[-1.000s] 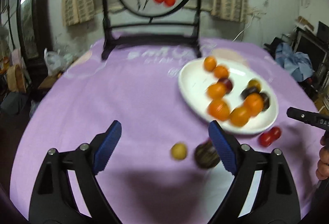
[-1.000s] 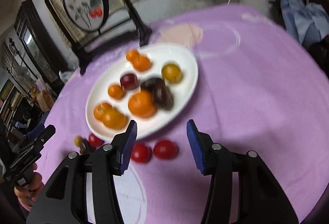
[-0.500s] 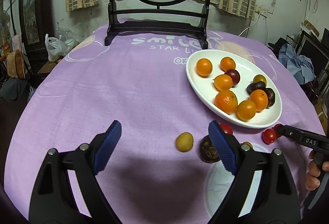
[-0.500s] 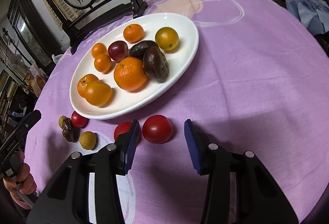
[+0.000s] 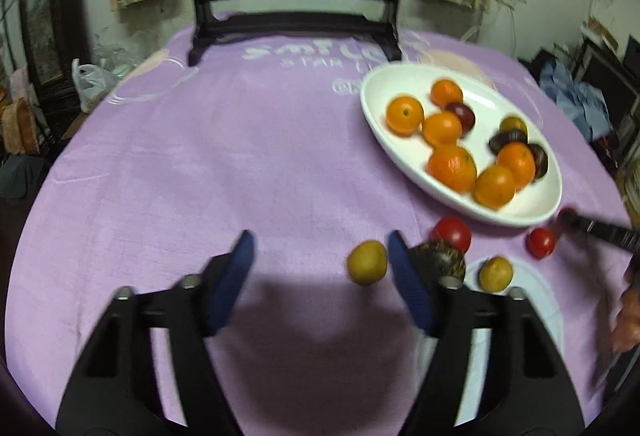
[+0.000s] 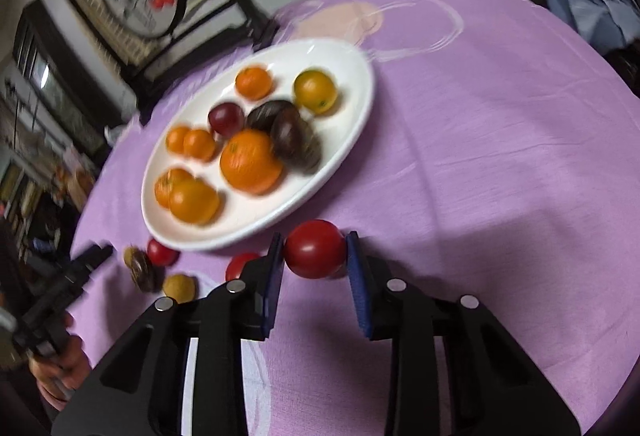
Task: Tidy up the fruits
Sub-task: 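Grasp a red tomato with the right gripper while the left gripper grasps a yellow-green fruit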
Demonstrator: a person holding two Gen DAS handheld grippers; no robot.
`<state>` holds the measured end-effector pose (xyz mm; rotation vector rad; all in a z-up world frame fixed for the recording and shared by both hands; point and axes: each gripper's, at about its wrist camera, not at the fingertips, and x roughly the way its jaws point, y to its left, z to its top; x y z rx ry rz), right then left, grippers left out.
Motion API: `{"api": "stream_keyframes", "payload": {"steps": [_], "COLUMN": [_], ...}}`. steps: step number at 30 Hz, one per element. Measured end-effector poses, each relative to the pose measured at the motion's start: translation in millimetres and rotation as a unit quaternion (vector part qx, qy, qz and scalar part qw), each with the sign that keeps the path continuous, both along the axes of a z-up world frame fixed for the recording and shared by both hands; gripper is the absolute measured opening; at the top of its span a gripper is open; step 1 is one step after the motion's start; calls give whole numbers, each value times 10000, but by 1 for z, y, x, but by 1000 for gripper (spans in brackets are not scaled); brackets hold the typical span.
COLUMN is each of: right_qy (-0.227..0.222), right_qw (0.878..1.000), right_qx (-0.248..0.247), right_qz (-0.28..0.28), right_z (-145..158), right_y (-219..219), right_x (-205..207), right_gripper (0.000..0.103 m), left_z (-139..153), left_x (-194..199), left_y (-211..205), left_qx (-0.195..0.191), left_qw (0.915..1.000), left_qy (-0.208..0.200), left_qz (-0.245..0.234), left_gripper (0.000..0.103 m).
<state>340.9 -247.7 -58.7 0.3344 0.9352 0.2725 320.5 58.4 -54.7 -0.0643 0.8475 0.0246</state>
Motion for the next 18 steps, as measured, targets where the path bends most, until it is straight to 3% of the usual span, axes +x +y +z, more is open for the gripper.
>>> {"api": "stream_keyframes", "payload": {"steps": [2, 5, 9, 18], "right_qy": [0, 5, -15, 26], "right_qw": [10000, 10000, 10000, 9998], "right_qx": [7, -30, -62, -219], "right_qz": [-70, -87, -10, 19], "right_z": [1, 2, 3, 0], "right_y": [-3, -3, 0, 5], "right_x": [0, -1, -2, -1], "right_gripper": [31, 31, 31, 31], "left_z": [-6, -6, -10, -20], "left_x": [3, -1, 1, 5], "left_y": [-3, -8, -12, -28], "left_qx": [51, 253, -18, 111], "left_qw": [9998, 9987, 9975, 9953], "left_qy": [89, -2, 74, 115], "left_qz": [-193, -435, -706, -959], "left_gripper": [52, 51, 52, 50]}}
